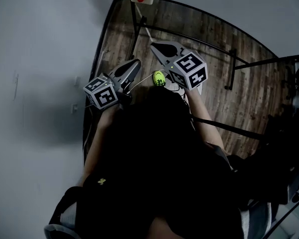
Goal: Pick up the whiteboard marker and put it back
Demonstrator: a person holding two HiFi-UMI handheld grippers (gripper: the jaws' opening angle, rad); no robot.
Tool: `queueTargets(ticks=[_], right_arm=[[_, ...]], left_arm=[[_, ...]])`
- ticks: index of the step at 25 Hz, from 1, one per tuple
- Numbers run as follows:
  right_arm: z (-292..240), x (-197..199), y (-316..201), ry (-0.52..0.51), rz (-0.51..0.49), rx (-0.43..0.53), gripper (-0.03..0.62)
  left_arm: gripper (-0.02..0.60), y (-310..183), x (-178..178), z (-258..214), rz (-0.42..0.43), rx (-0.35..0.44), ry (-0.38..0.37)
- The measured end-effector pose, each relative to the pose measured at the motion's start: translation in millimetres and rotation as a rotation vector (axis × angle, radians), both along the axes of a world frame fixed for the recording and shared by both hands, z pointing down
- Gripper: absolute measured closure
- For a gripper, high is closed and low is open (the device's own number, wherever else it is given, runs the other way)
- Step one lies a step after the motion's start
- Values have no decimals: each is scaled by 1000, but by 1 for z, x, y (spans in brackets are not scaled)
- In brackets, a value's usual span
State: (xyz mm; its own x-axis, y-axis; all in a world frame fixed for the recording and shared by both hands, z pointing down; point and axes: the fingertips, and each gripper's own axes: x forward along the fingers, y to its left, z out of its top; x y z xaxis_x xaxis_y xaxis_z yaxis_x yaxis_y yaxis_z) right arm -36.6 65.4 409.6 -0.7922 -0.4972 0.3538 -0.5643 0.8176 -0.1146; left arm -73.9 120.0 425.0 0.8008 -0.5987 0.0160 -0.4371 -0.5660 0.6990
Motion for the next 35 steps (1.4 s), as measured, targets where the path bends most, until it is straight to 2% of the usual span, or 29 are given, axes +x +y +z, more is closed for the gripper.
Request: queueTargets(ticks=[7, 12, 16, 20, 26, 35], right_arm=[[8, -7, 59, 32, 31, -55, 592], [12, 10, 87, 53, 75, -80, 592], [7, 29, 101, 26, 72, -67, 592], [6, 40, 103, -12, 31, -83, 592], [3, 35, 102, -46, -28, -75, 592], [-4, 30, 80, -50, -56, -27, 594]], left_arm=[[577, 49, -5, 5, 55, -41, 21], [577, 69, 0, 12, 85, -58, 51], [577, 78, 18, 10, 79, -57, 42], [577, 73, 34, 13, 66, -66, 22], [577, 73, 40, 9, 43, -79, 7], [577, 55, 44, 8, 40, -46, -17]])
